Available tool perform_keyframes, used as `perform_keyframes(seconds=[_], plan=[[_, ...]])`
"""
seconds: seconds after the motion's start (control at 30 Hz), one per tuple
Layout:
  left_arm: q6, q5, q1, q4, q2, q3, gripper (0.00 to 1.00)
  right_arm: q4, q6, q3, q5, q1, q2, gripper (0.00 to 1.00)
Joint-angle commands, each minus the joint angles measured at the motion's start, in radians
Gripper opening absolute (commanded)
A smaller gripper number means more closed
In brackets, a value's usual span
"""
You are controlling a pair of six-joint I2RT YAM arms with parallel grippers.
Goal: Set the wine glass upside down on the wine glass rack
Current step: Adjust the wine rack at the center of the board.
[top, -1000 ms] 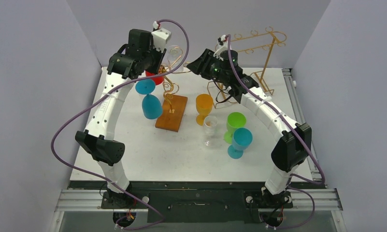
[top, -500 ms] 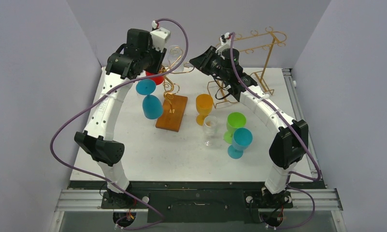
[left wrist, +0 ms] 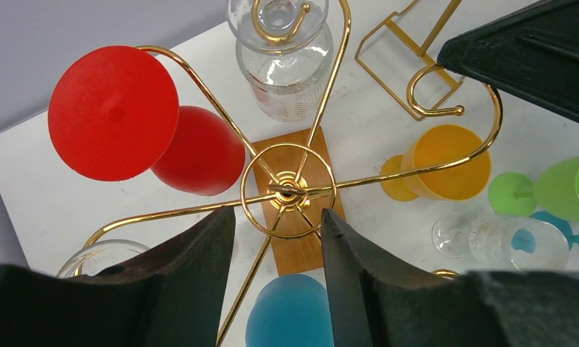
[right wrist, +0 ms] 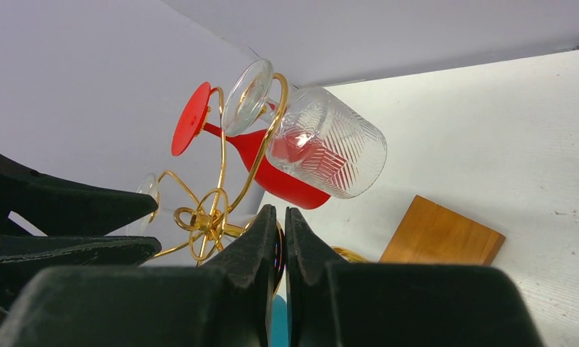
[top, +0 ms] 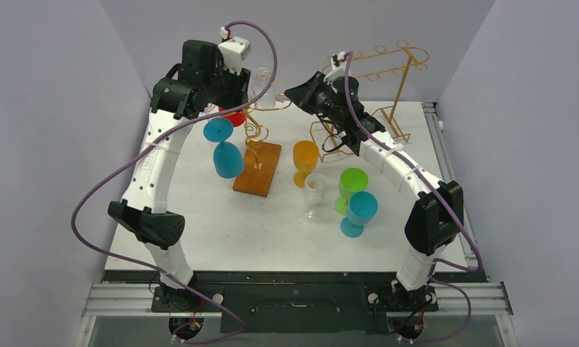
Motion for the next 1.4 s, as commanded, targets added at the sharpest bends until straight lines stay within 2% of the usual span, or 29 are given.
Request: perform_keyframes(seconds=[0.0, 0.37, 0.77, 1.03, 1.37], plan=[[-0.038, 0.045, 0.001, 0.013, -0.034, 0.041, 0.44, 0.016, -0.011, -0.032, 0.029, -0.001, -0.065, 0.00], [-0.030, 0.051, 0.000, 0.029, -0.026, -0.034, 0.43, 0.025, -0.002, -0.055, 0.047, 0.010, -0.080, 0.00], [0.029, -0.016, 0.002, 0.067, -0.007, -0.090, 0.23, 0.043, 0.028, -0.190, 0.097, 0.058, -0.164, 0.00], [0.085, -0.066, 0.018, 0.094, -0.034, -0.137, 0.20, 0.041, 0.019, -0.289, 0.161, 0.114, -0.238, 0.00], [0.093, -0.068, 0.019, 0.135, -0.059, -0.176, 0.19, 0.014, 0.021, -0.331, 0.185, 0.146, -0.257, 0.00]])
